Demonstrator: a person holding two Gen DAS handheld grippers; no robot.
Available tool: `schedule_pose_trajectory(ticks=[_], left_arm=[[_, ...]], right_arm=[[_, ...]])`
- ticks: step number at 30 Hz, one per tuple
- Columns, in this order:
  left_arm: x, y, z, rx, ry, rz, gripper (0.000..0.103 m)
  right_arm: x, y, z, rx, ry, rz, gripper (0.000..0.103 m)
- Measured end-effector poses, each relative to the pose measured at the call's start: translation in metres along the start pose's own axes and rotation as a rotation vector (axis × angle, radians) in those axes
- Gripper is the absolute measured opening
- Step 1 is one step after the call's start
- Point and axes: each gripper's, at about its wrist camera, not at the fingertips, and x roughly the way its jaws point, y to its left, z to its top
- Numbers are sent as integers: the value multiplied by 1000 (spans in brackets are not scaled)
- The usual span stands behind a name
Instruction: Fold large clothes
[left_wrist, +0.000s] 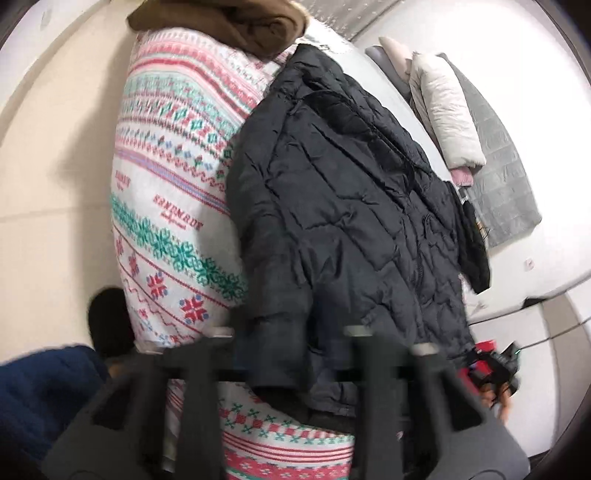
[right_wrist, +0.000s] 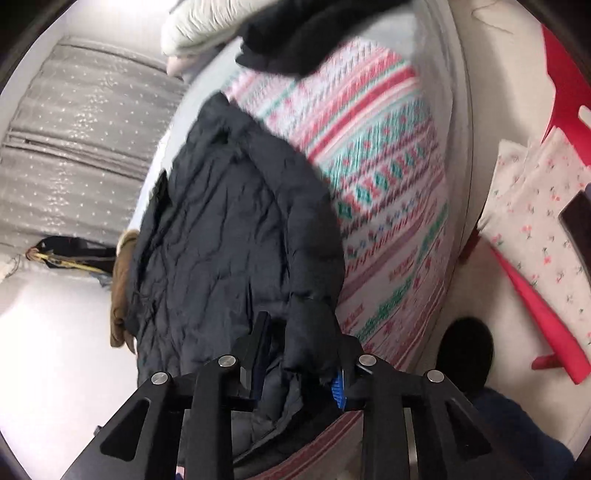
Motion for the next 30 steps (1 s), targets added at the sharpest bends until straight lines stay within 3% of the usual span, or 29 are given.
schedule_pose_trajectory(ticks=[2,3,6,15,21,25,30], left_arm=[[-8,-2,-1,-4,-28,-14,16],[-14,-3,-2,-2,-42,-22,15],[-27,-11,-6,27,-83,-22,14],[-75,-14,-25,74,-174,-89,13],[-65,-13,-43,90,-124,-34,12],[-93,-33,-51,155,-202,-68,12],[-137,-45,-42,151,-287,-158,12]], right_arm=[[-9,9,-1,-37,-55,-18,8],[-20,15,-1,-59,-104,0,6],[-54,32,-6,-116,-209,74,5],[-109,34,-33,-154,-371,176,4],[-101,6,-43,-75,-328,152,4],[-134,19,-63,-174,-445,238,4],[-167,20,-81,-194,-562,346,4]])
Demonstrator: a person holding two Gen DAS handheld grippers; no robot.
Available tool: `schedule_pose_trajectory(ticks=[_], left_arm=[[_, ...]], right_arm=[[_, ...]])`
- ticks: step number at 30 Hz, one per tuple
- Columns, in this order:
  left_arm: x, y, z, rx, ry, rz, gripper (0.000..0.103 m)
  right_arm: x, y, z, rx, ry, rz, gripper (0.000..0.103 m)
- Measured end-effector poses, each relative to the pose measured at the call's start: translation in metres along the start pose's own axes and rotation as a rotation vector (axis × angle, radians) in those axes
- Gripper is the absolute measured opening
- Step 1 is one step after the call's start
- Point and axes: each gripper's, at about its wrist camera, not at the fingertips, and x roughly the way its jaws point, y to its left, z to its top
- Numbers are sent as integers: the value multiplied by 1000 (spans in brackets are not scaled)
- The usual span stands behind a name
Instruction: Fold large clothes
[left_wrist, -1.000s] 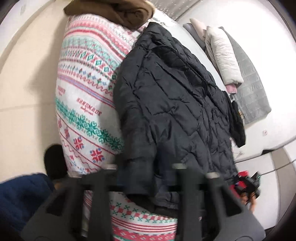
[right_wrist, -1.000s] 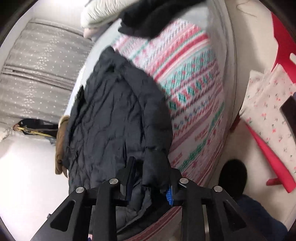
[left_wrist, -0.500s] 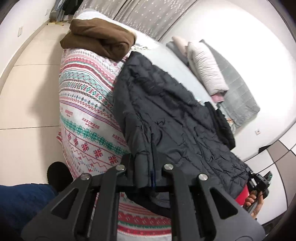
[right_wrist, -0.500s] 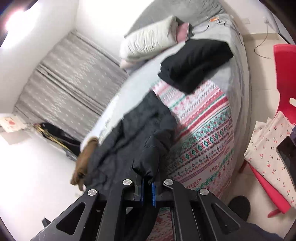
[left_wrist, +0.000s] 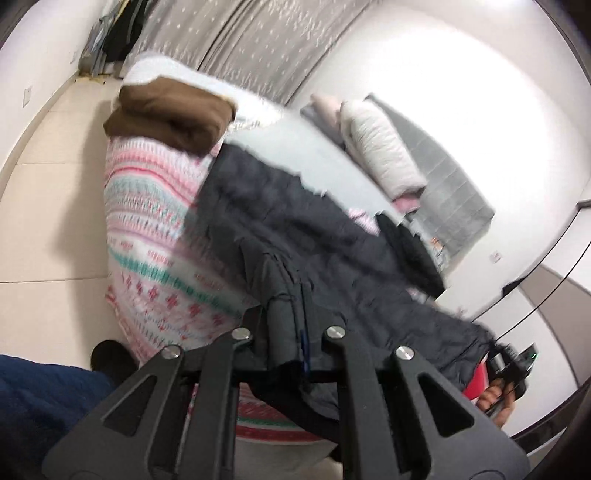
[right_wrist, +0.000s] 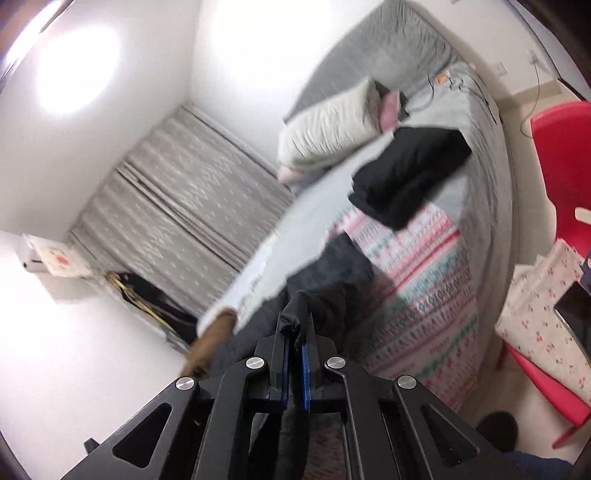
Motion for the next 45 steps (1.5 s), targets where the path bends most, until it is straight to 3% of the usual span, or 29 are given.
schedule_pose_trajectory(ticks=[6,13,19,23,27,30,33,39,45], left_arm=[[-14,-11,13,-11,-41,-25,11],[10,-3,33,-74,-36,-12,11],[36,-19,83,-90,-99,45,11],[78,-33,130,-100,-117,121,11],[144,-33,181,-132,-106,231,11],[194,-29,201,-110,-107,358,11],[243,-18,208,-85,-99,435,11],[317,20,210,-97,-16,500,12],[345,43,218,-165,72,501,18]], right_arm=[[-5,9,14,20,-45,64,3],[30,29,28,-11,-22,29,3],[66,41,54,23,-76,33,3],[109,63,86,8,-84,-6,4],[181,75,118,-17,-58,-89,3],[234,68,129,-17,-45,-135,3],[288,56,127,-51,-6,-213,3],[373,8,123,22,114,-280,4],[417,-22,118,146,165,-282,8]])
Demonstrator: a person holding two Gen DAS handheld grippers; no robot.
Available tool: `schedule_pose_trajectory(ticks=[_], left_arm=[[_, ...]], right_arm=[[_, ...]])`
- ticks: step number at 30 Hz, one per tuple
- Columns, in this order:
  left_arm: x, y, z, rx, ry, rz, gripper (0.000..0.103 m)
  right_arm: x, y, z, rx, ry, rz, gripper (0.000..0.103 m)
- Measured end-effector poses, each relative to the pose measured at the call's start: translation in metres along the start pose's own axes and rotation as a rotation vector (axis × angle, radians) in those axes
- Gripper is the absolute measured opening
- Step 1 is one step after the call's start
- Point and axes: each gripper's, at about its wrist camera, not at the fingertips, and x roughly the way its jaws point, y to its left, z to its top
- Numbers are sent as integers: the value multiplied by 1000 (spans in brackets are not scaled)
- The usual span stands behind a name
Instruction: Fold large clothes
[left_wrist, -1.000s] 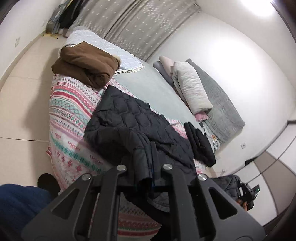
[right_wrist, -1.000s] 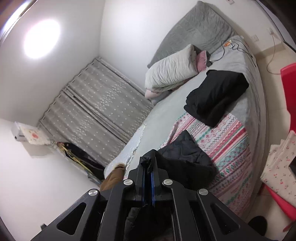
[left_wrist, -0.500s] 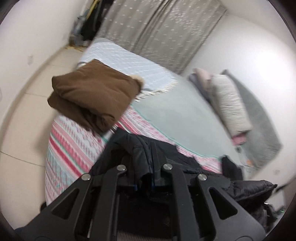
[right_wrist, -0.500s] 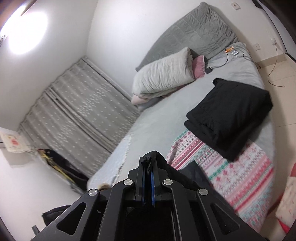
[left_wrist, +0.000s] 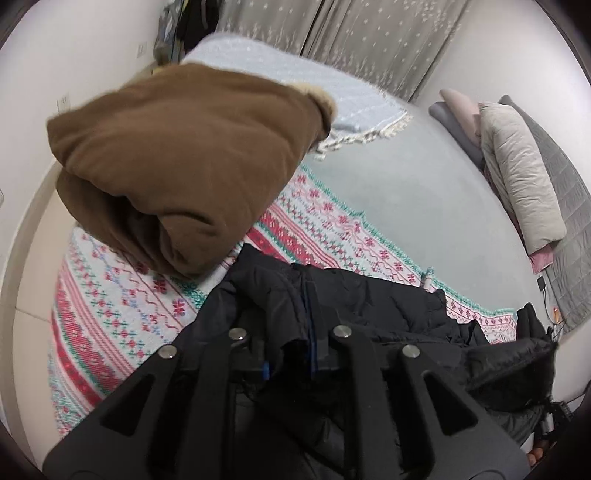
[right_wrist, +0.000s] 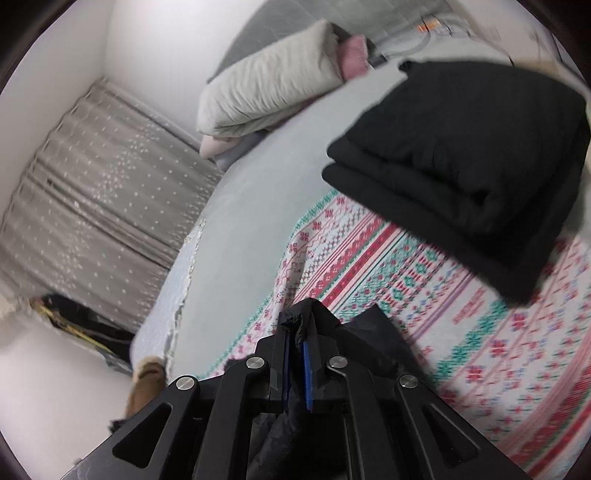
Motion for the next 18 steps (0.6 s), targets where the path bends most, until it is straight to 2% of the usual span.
schedule_pose_trajectory(ticks=[2,5,6,8,10,12,14,15,16,18], left_arm=[[8,4,7,-49,44,-45,25],[11,12,16,-115,79,-138,36],[10,12,18,-128,81,-154,38],[3,15,23,-158,76,-201,38],[-3,15,26,-157,64,-230,41],[-6,17,30,-187,62,-254,43],[-8,20,33,-208,36,-283,54],[-11,21,35,-215,15,-287,60],[-15,21,35,-216,-14,-283,62],[-21,20,36,-200,-42,-281,62]], right_arm=[[13,-10,3,84,16,7,13],[26,-29,7,205,17,29,30],[28,-34,8,223,6,27,36],[26,-36,9,219,-20,-5,41],[16,-33,13,202,-54,-35,43],[1,-22,17,143,-77,-32,44],[-8,-6,19,65,-62,-56,44],[-11,5,16,5,-27,-69,44],[-9,16,12,-63,42,-66,44],[2,37,-6,-212,198,-7,44]])
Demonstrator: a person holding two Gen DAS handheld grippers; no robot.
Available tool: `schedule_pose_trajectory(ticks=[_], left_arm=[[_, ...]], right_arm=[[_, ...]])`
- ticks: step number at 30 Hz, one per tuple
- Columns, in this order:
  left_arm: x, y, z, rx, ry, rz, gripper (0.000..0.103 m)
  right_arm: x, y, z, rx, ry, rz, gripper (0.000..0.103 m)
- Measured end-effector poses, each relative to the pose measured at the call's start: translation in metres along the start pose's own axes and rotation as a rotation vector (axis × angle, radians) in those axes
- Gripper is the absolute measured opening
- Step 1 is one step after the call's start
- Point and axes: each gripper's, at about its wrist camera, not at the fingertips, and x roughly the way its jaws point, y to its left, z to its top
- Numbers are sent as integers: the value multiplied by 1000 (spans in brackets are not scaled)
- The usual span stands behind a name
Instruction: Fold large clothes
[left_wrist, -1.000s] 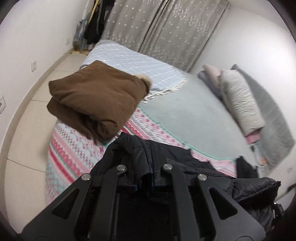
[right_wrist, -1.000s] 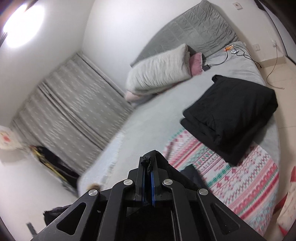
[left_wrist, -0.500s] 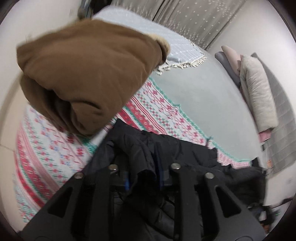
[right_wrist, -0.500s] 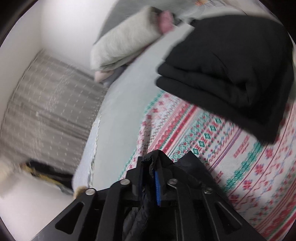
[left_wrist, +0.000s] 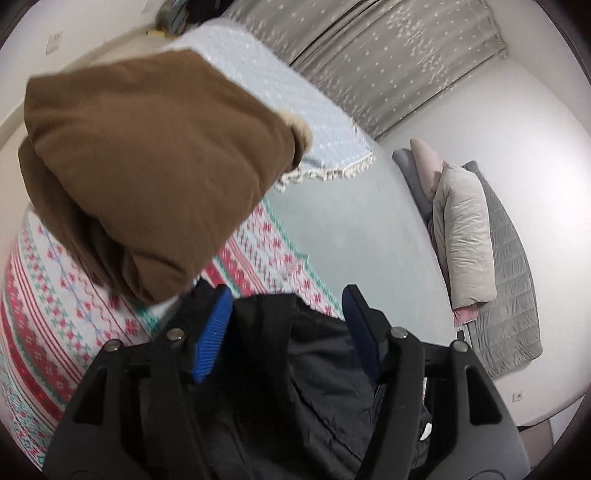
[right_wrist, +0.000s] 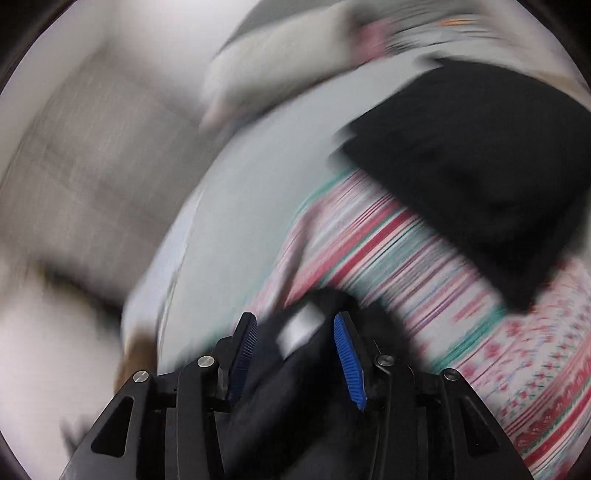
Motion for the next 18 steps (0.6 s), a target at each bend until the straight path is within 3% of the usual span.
schedule_pose_trajectory(ticks=[2,4,5,8,10,12,13,14,16,18], left_arm=[[-2,-6,-1,27,-5,-6,63],[-3,-13,-4,63,-1,-9,64],[-3,-18,-6,84,2,-10,64],[-6,-27,-10,129,-5,-9,64],[-8,-30,-11,154,-7,-14,64],[-7,-34,-15,185,2,-4,64],[-9,-36,-18,203,5,2,64],[-9,-38,-20,219,5,8,64],[-8,-41,-24,244,2,25,64],[-8,-41,-25,251,3,30,64]], right_arm=[[11,30,-23,-201,113,7,51],[17,63,-53,-428,157,-59,51],[18,72,-61,-482,171,-47,52],[5,100,-77,-602,146,81,52],[-24,117,-84,-657,83,234,51],[-46,132,-97,-728,70,387,53],[-46,138,-104,-765,85,421,55],[-45,146,-118,-831,120,436,59],[-25,161,-154,-980,234,377,60],[9,169,-197,-1118,407,307,60]])
